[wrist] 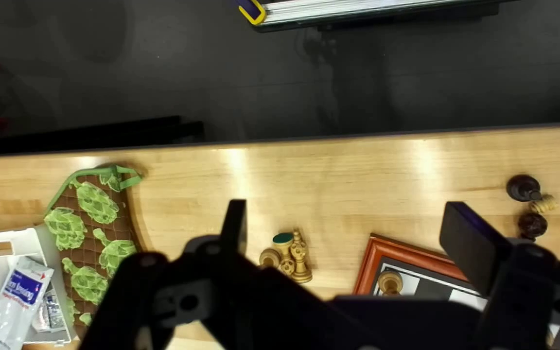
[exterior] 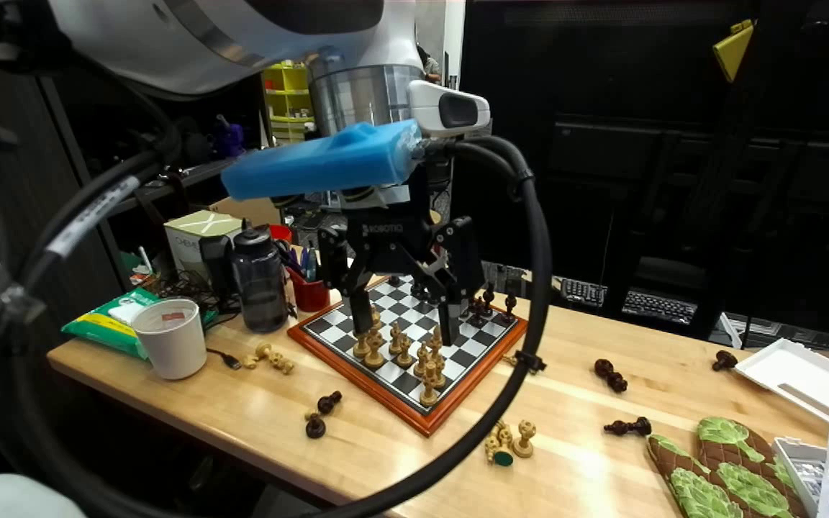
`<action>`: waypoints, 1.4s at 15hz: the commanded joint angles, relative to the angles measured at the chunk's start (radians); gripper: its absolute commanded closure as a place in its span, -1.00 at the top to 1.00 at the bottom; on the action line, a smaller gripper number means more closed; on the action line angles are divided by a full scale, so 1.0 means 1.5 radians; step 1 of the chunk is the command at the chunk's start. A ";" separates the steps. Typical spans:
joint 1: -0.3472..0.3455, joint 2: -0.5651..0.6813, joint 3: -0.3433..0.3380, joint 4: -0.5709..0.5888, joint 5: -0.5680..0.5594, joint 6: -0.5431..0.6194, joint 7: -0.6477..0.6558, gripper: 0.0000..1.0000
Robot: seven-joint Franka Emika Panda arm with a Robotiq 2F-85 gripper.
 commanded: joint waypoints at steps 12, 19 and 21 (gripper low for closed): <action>0.036 0.028 -0.086 -0.011 0.010 0.015 -0.029 1.00; 0.047 0.070 -0.148 -0.028 0.011 0.085 -0.130 1.00; 0.057 0.096 -0.159 -0.020 0.011 0.109 -0.178 1.00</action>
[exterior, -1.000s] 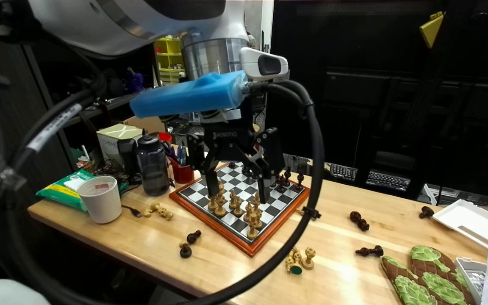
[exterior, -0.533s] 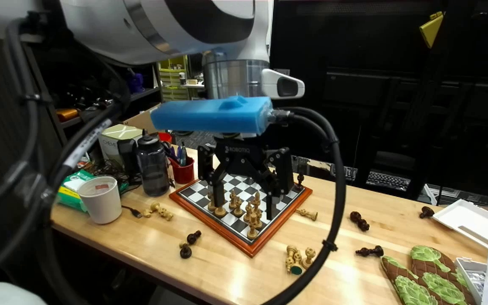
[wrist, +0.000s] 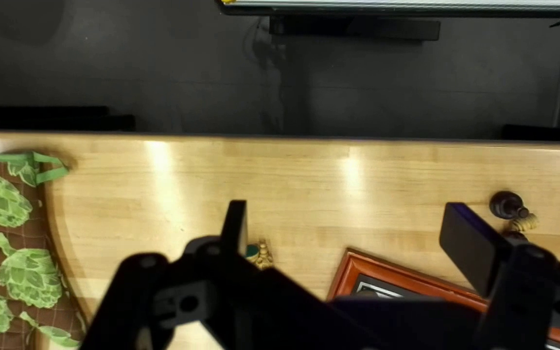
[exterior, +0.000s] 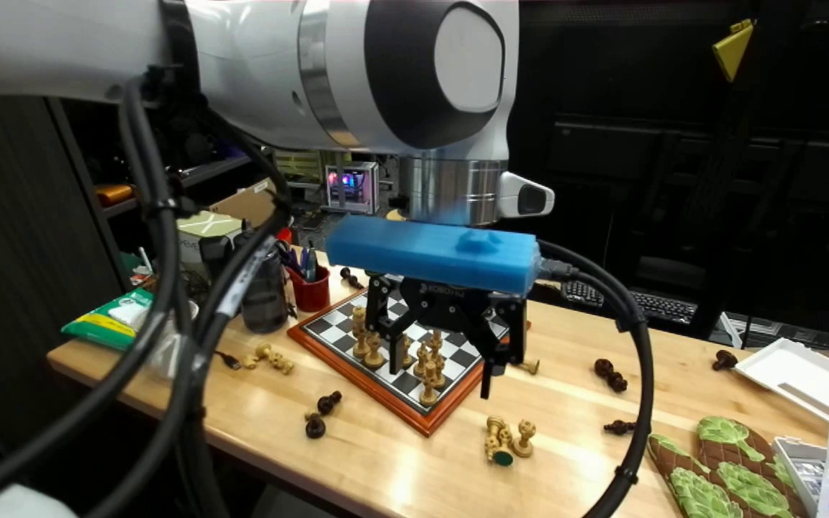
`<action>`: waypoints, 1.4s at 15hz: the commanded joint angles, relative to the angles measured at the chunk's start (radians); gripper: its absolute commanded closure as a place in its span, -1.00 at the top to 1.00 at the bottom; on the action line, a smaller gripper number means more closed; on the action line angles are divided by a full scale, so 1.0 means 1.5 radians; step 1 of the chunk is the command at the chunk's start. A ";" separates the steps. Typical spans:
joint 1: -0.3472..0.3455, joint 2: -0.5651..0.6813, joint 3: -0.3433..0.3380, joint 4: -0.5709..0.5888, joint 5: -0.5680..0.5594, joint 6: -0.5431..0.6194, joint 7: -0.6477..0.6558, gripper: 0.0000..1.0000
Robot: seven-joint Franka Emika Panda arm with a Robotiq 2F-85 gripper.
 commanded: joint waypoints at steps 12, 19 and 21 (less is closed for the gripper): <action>0.025 0.127 -0.019 0.047 0.014 0.091 -0.176 1.00; 0.037 0.218 -0.045 0.036 0.063 0.175 -0.273 1.00; 0.031 0.250 -0.045 0.039 0.083 0.189 -0.292 1.00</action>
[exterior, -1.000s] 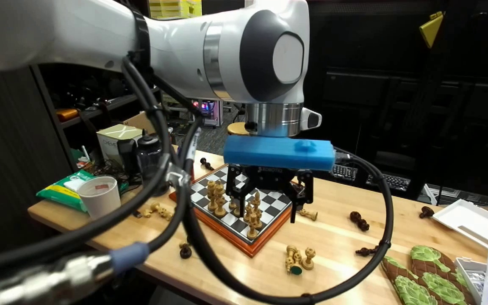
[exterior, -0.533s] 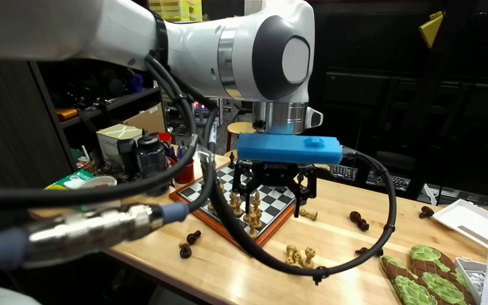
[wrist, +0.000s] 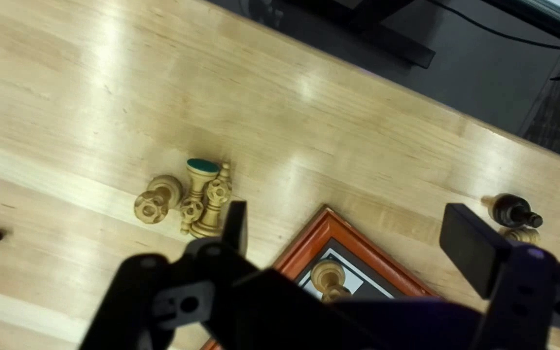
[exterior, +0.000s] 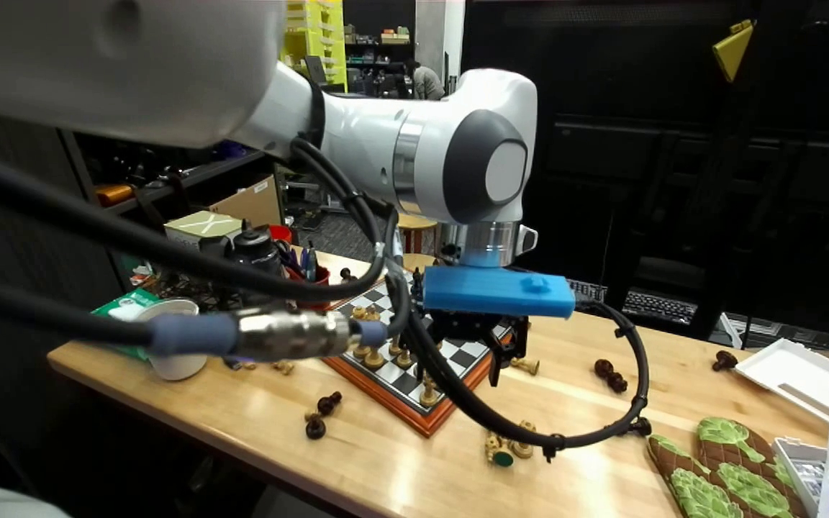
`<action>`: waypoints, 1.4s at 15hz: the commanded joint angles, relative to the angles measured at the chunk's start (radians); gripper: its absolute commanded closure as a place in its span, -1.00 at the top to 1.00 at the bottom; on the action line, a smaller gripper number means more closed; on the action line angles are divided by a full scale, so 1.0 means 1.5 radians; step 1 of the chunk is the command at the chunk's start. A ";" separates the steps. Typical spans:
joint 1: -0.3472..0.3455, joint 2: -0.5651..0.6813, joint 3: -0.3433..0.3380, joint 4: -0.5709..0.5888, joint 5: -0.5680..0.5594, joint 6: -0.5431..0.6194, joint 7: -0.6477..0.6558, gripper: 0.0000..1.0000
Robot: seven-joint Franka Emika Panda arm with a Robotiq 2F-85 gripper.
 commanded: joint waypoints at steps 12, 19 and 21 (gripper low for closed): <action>-0.050 0.147 0.019 0.002 0.048 0.115 -0.050 1.00; -0.054 0.174 0.026 0.007 0.056 0.120 -0.060 1.00; -0.053 0.194 0.026 0.012 0.067 0.120 -0.072 1.00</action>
